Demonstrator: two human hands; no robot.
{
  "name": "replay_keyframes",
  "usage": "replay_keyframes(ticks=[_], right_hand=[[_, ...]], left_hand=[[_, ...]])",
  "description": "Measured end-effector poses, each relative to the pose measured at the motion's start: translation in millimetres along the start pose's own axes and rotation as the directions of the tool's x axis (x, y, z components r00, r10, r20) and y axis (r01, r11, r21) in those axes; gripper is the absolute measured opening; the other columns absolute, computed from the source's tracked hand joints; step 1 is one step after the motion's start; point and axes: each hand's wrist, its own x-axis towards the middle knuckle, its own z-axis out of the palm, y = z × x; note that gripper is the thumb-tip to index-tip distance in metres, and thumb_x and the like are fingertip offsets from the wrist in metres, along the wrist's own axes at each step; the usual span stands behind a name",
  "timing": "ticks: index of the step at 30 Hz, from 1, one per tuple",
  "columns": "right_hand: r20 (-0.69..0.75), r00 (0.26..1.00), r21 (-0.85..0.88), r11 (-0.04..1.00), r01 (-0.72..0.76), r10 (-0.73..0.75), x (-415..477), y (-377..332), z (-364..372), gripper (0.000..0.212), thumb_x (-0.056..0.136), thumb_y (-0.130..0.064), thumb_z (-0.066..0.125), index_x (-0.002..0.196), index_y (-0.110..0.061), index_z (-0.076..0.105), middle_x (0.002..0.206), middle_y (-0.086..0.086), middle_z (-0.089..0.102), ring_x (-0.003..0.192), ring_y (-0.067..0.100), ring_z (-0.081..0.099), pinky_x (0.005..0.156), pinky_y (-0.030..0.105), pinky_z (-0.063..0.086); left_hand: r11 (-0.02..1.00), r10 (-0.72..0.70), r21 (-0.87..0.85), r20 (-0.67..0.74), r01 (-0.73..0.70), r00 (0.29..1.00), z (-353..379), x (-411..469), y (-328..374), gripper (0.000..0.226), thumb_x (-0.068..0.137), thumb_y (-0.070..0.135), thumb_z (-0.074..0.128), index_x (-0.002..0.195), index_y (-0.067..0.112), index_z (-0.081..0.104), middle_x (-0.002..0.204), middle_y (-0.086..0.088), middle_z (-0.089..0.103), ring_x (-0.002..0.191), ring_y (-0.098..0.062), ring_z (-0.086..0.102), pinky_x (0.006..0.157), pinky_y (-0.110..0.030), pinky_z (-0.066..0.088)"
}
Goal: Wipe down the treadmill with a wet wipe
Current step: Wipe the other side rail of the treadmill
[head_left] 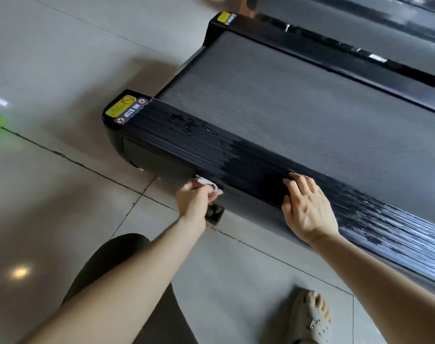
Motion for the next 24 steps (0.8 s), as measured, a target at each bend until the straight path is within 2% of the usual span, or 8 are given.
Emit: replay_keyframes(ticks=[2,4,7,11,15,19,22,24], right_hand=[[0.006,1.0,-0.002,1.0,0.008,-0.008,0.0,0.0,0.6,0.046,0.093,-0.025,0.042,0.13,-0.004,0.058,0.136,0.017,0.054,0.124,0.037,0.05,0.105,0.047,0.044],[0.001,1.0,-0.007,1.0,0.01,-0.01,-1.0,0.2,0.9,0.046,0.093,-0.025,0.042,0.13,-0.003,0.057,0.137,0.017,0.054,0.123,0.038,0.051,0.104,0.047,0.045],[0.002,1.0,-0.003,1.0,0.012,-0.012,-0.5,-0.2,0.2,0.046,0.092,-0.026,0.042,0.13,-0.004,0.057,0.137,0.017,0.054,0.123,0.038,0.05,0.104,0.047,0.044],[-0.008,1.0,0.004,1.0,0.016,-0.016,0.6,0.4,-0.7,0.047,0.092,-0.025,0.041,0.13,-0.003,0.057,0.137,0.016,0.054,0.123,0.037,0.05,0.105,0.046,0.044],[-0.018,1.0,-0.007,1.0,0.022,-0.022,-3.1,2.8,0.5,0.048,0.093,-0.026,0.04,0.129,-0.002,0.059,0.136,0.017,0.055,0.122,0.037,0.051,0.104,0.046,0.044],[-0.027,0.999,0.0,1.0,0.029,-0.029,-0.4,1.1,1.1,0.047,0.093,-0.026,0.04,0.129,-0.002,0.059,0.135,0.018,0.056,0.122,0.037,0.051,0.104,0.047,0.045],[-0.028,0.999,0.001,1.0,0.03,-0.03,-0.4,-0.1,1.1,0.047,0.092,-0.025,0.041,0.129,-0.003,0.059,0.135,0.018,0.055,0.122,0.037,0.051,0.104,0.047,0.045],[-0.023,0.999,0.001,1.0,0.029,-0.029,-0.5,0.6,1.2,0.046,0.092,-0.025,0.041,0.129,-0.003,0.059,0.136,0.017,0.055,0.122,0.037,0.051,0.105,0.046,0.044]], left_hand=[[0.998,0.003,-0.067,-0.081,-0.008,0.997,-2.3,7.3,-1.1,0.019,0.084,-0.016,0.06,0.088,0.002,0.066,0.088,-0.019,0.072,0.079,-0.029,0.074,0.08,-0.031,0.063],[0.995,-0.024,-0.1,-0.082,0.016,0.996,11.6,-3.9,-15.5,0.021,0.08,-0.016,0.062,0.085,0.004,0.065,0.084,-0.015,0.071,0.078,-0.029,0.072,0.079,-0.03,0.062],[0.997,-0.059,0.046,0.021,0.058,0.998,43.5,-38.5,-54.3,0.02,0.075,-0.009,0.072,0.074,0.011,0.072,0.074,-0.003,0.075,0.076,-0.025,0.073,0.074,-0.032,0.061],[0.96,-0.006,0.277,0.169,-0.042,0.986,49.1,-48.4,-63.1,0.014,0.067,0.004,0.078,0.065,0.018,0.074,0.071,0.001,0.076,0.079,-0.025,0.076,0.083,-0.045,0.063],[0.943,0.208,0.269,-0.023,-0.194,0.978,10.2,-13.1,-6.0,0.019,0.08,-0.002,0.067,0.071,0.015,0.07,0.066,0.004,0.074,0.072,-0.019,0.073,0.086,-0.046,0.062],[0.602,0.587,0.558,0.176,-0.571,0.79,-21.0,19.6,33.4,0.016,0.099,0.031,0.058,0.091,0.019,0.064,0.078,0.005,0.069,0.074,-0.017,0.068,0.073,-0.04,0.058],[0.233,0.72,0.675,0.363,-0.7,0.591,-28.4,23.2,25.7,0.013,0.097,0.017,0.059,0.103,0.014,0.07,0.091,0.003,0.063,0.075,-0.013,0.055,0.065,-0.031,0.055],[0.035,0.746,0.614,0.509,-0.788,0.429,-21.1,20.1,18.9,0.019,0.095,0.005,0.059,0.107,0.008,0.074,0.093,0.0,0.061,0.076,-0.011,0.051,0.066,-0.017,0.047]])
